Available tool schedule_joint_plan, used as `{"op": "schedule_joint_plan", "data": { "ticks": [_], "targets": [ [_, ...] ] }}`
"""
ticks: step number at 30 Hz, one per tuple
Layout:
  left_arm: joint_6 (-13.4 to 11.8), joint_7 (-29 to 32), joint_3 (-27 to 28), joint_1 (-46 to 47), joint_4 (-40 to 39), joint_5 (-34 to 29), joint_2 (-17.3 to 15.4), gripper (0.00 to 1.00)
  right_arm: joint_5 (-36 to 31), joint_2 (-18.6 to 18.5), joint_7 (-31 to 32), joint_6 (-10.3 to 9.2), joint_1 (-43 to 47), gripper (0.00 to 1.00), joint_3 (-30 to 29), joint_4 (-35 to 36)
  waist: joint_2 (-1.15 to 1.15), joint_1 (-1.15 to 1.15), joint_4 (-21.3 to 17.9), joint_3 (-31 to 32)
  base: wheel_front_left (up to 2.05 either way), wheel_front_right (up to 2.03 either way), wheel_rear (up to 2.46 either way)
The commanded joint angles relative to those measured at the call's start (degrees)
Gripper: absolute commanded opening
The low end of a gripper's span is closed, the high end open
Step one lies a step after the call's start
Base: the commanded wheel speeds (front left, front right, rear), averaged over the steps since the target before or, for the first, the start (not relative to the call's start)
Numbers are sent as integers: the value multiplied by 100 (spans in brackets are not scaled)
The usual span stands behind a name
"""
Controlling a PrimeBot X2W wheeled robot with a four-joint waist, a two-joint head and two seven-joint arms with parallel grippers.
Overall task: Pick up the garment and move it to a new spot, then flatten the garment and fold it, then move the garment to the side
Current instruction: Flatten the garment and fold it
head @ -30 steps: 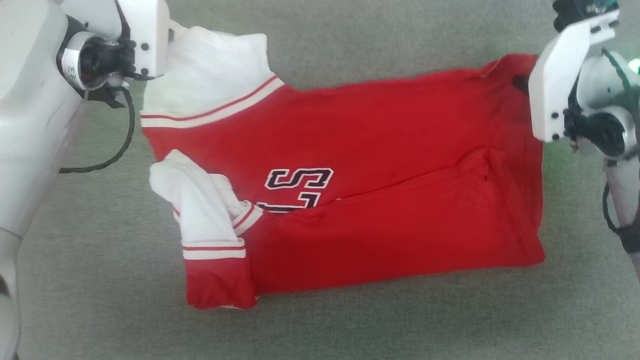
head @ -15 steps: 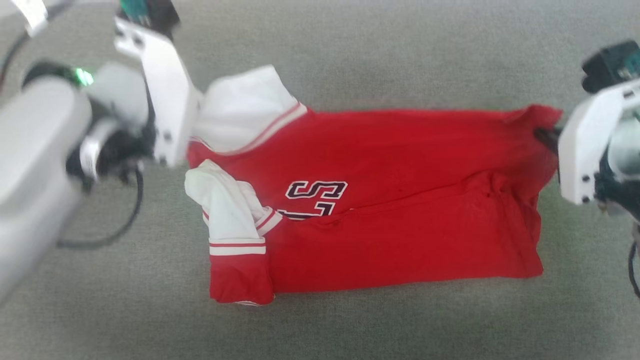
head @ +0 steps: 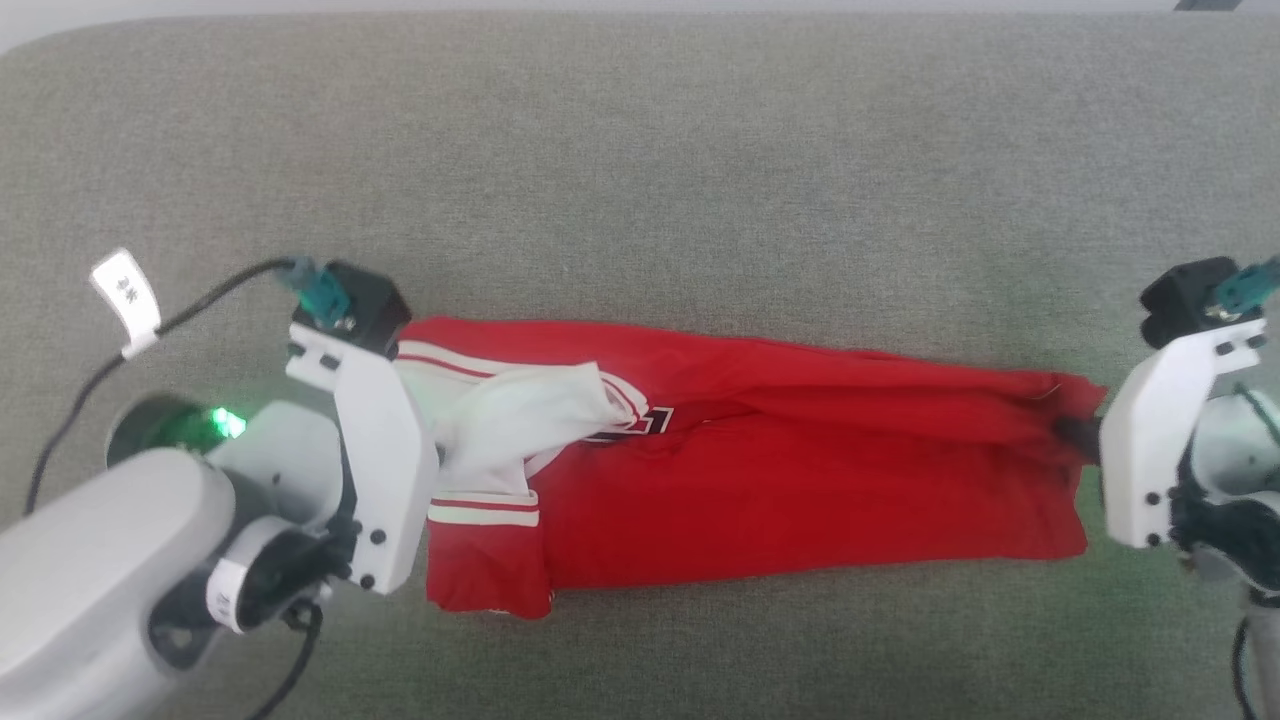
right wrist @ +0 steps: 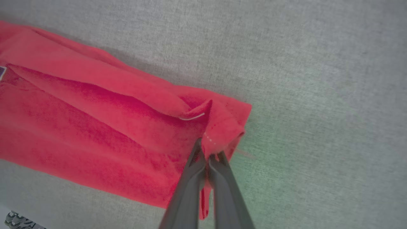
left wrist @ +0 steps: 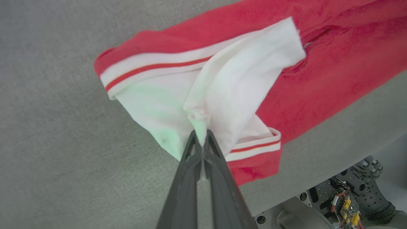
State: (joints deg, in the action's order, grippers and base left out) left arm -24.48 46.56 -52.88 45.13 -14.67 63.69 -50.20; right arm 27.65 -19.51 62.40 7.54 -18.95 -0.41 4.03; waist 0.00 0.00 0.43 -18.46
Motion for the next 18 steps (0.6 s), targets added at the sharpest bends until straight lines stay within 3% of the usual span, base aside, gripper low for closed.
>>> {"op": "schedule_joint_plan", "data": {
  "ticks": [1,2,3,4,5,10,18],
  "targets": [
    [-10,-51,-6,-131,80,45,31,0,-13,49,-28,-11,14,5,25,-70,0,0,-3,-1,0,0,0],
    [34,-135,-21,-191,164,49,69,16,-7,96,-36,-11,3,33,56,-166,0,0,-7,3,0,0,0],
    [91,-256,-6,-241,247,50,128,44,-44,118,-72,-11,-39,54,65,-242,0,0,-9,4,0,0,0],
    [135,-344,6,-317,366,104,180,93,-83,141,-111,-11,-98,98,88,-308,0,0,-11,8,0,0,0],
    [185,-415,2,-384,471,128,208,100,-87,174,-154,-11,-137,100,113,-370,0,0,-11,22,0,0,0],
    [358,-844,151,-512,781,212,326,100,-60,210,-285,-11,-153,100,164,-502,0,0,26,153,0,0,0],
    [346,-1747,532,-900,598,204,229,100,60,241,-399,-10,92,100,-154,-247,0,0,111,397,0,0,0]
  ]
}}
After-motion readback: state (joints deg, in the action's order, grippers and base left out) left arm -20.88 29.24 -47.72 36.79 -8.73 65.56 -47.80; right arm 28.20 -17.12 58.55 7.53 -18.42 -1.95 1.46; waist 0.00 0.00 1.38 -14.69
